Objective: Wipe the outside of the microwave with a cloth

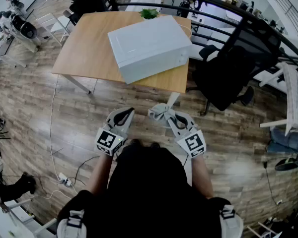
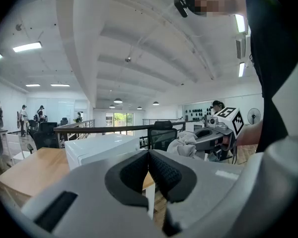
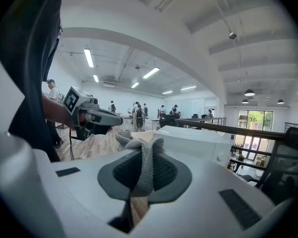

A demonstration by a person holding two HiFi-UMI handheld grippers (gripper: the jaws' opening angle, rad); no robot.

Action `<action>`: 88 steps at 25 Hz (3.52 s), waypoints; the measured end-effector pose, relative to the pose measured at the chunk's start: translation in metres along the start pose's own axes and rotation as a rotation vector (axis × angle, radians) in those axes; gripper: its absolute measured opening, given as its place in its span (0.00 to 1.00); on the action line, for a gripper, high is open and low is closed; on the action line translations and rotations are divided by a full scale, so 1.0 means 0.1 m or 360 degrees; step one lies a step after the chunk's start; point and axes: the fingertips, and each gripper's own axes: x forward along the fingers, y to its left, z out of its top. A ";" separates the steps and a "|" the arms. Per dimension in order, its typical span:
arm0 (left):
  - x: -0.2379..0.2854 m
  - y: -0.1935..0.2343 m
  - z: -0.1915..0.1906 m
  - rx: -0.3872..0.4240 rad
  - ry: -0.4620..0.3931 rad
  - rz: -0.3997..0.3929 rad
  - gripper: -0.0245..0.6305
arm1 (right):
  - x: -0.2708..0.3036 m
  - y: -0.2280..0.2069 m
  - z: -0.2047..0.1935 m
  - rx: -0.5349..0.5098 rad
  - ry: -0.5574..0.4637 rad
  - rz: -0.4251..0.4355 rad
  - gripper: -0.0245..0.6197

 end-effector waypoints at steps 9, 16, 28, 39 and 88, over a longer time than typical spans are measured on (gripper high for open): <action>-0.02 0.03 0.03 0.0042 -0.0038 -0.0011 0.04 | 0.03 0.02 0.00 -0.0009 0.0001 -0.0009 0.07; -0.11 0.03 -0.09 -0.0018 0.0005 0.0002 0.04 | 0.05 0.11 0.00 0.0016 0.0025 0.0005 0.08; -0.22 0.01 -0.08 0.0034 -0.0053 0.0048 0.04 | 0.04 0.16 0.00 0.0005 0.0021 0.0014 0.08; -0.32 0.32 -0.27 -0.0042 -0.0025 0.0118 0.04 | 0.38 0.19 0.03 0.0006 0.0020 0.0049 0.08; 0.61 3.40 -0.23 -0.0122 -0.0009 -0.0082 0.04 | 3.66 -0.60 0.47 -0.0274 0.0407 -0.0133 0.08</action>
